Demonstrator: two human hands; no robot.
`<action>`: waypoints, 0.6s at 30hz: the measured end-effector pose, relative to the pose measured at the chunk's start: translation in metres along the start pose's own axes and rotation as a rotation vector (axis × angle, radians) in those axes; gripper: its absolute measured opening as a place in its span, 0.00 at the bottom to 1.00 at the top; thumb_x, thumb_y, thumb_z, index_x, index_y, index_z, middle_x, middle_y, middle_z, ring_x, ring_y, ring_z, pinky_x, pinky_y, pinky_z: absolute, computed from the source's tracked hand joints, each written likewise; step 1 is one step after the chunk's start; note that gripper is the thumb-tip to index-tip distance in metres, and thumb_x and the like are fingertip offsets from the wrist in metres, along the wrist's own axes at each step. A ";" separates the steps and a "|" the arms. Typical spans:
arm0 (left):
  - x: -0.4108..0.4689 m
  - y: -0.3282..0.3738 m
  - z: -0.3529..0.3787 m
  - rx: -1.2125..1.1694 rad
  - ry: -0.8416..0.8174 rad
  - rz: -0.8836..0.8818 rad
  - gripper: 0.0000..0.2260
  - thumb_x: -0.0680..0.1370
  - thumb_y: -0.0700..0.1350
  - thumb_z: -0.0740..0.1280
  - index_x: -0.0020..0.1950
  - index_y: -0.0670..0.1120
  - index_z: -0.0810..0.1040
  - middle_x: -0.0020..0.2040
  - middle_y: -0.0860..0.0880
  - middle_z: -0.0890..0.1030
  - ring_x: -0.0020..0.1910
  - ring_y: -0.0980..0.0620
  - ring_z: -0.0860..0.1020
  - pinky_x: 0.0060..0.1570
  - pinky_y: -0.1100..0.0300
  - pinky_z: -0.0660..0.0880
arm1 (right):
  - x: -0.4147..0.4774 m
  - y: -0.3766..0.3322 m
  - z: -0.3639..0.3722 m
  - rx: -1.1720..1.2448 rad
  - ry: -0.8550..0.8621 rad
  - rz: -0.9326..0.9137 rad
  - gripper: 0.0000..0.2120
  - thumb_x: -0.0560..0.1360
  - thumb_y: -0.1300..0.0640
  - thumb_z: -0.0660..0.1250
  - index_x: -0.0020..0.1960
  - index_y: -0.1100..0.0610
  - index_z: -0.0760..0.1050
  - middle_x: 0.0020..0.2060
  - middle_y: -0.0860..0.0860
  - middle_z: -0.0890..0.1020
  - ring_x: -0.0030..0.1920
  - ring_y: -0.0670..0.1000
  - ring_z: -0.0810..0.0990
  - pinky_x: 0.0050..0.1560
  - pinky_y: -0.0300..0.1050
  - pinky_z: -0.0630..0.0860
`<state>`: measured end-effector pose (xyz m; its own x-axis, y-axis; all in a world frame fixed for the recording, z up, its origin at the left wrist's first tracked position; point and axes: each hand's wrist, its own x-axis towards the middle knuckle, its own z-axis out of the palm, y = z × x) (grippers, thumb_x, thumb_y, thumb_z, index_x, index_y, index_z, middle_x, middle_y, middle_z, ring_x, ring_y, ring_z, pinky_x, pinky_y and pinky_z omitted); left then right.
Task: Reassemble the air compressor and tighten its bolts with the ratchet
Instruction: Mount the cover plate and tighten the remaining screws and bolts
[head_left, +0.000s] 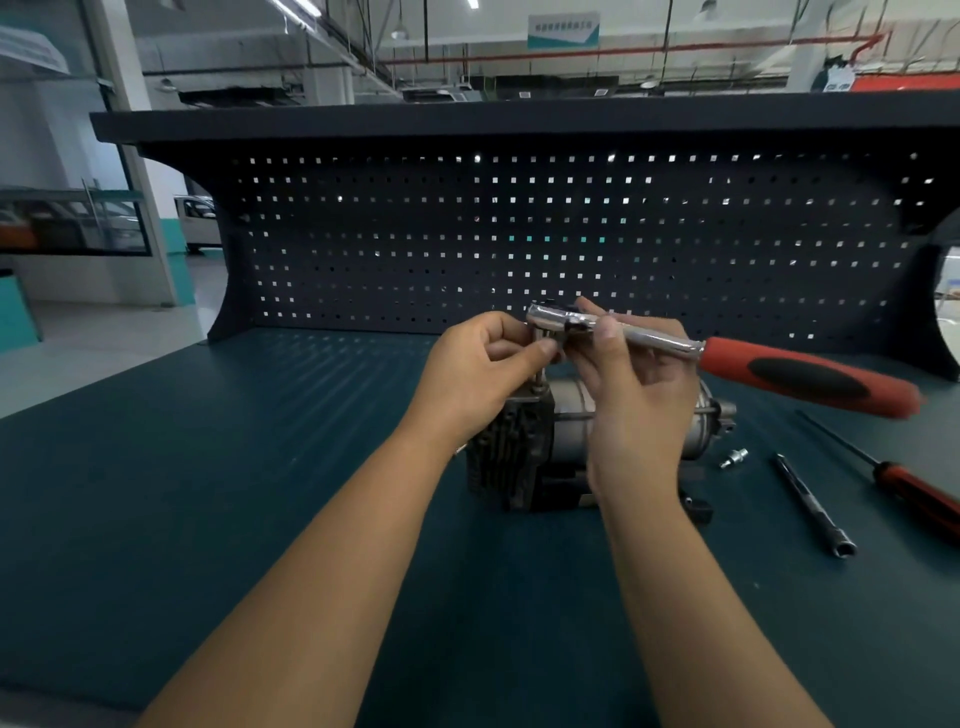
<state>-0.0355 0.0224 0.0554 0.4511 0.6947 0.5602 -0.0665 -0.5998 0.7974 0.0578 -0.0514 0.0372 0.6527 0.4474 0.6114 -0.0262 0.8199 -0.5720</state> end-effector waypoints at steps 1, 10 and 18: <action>-0.001 0.000 0.001 -0.003 0.004 -0.008 0.03 0.74 0.47 0.71 0.43 0.49 0.79 0.36 0.53 0.84 0.37 0.57 0.82 0.42 0.59 0.79 | -0.003 0.000 0.001 -0.120 -0.015 -0.113 0.09 0.78 0.65 0.65 0.46 0.51 0.77 0.49 0.52 0.84 0.54 0.47 0.82 0.53 0.40 0.78; -0.001 0.001 0.002 -0.091 0.046 -0.053 0.03 0.74 0.41 0.71 0.40 0.48 0.80 0.35 0.48 0.84 0.37 0.51 0.83 0.40 0.55 0.81 | -0.014 0.005 0.008 -0.323 -0.116 -0.230 0.07 0.76 0.60 0.67 0.49 0.50 0.73 0.53 0.44 0.82 0.55 0.43 0.81 0.56 0.38 0.76; 0.000 0.000 0.004 0.032 0.043 -0.002 0.06 0.73 0.48 0.72 0.41 0.47 0.80 0.31 0.52 0.83 0.32 0.60 0.79 0.35 0.65 0.76 | 0.006 0.001 -0.002 0.157 -0.042 0.132 0.07 0.79 0.63 0.62 0.50 0.55 0.77 0.48 0.53 0.85 0.51 0.54 0.84 0.50 0.46 0.80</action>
<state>-0.0322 0.0211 0.0548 0.4124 0.7117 0.5687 -0.0372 -0.6106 0.7911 0.0637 -0.0484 0.0392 0.6035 0.5669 0.5608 -0.2298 0.7971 -0.5584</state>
